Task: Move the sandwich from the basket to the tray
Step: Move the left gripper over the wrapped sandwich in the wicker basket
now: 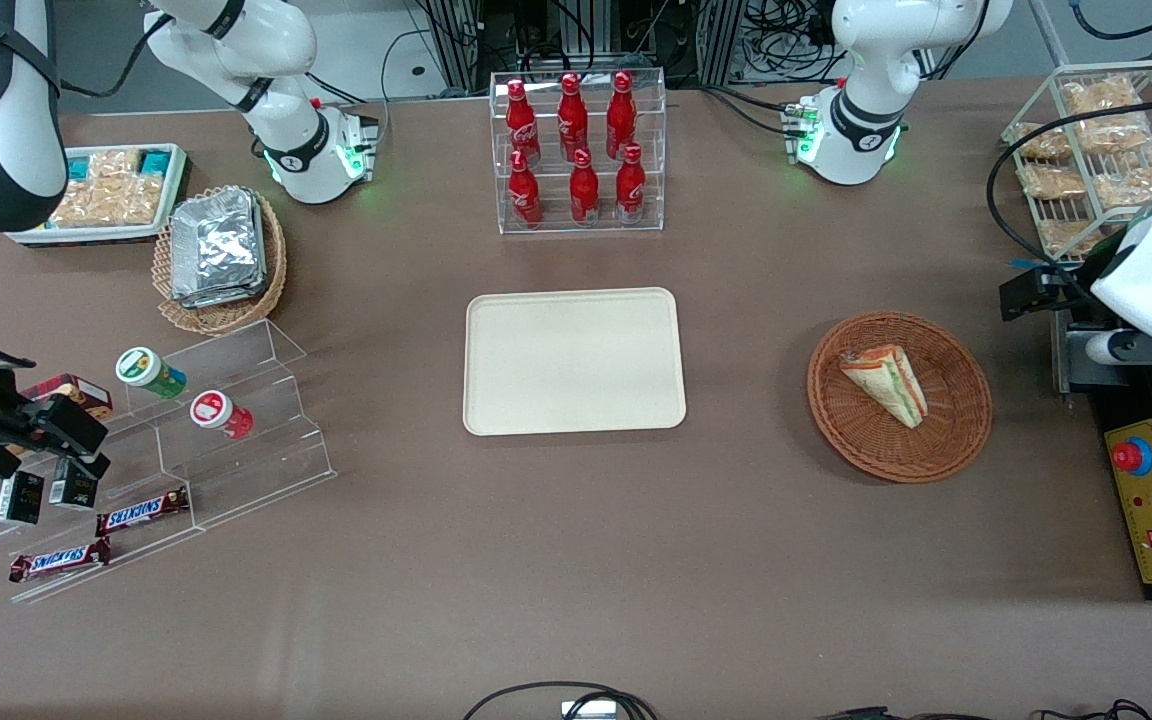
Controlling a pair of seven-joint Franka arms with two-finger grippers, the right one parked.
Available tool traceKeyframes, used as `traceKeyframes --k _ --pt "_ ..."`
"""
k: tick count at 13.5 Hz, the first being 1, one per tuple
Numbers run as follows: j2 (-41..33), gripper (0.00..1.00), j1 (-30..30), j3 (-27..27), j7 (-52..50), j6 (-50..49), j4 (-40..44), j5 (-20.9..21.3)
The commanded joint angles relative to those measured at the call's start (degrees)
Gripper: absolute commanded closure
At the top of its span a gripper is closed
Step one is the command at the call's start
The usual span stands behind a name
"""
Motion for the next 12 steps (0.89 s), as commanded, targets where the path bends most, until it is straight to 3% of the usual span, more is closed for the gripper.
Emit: traceKeyframes --k 1,7,12 --pt "-1.28 0.00 -0.79 -0.01 -6.40 6.92 -7.66 0.82" --pt "-4.27 0.00 -1.93 -0.72 -21.87 22.39 -25.15 0.82" --pt "-4.36 0.00 -1.93 -1.77 -30.67 33.47 -34.92 0.82"
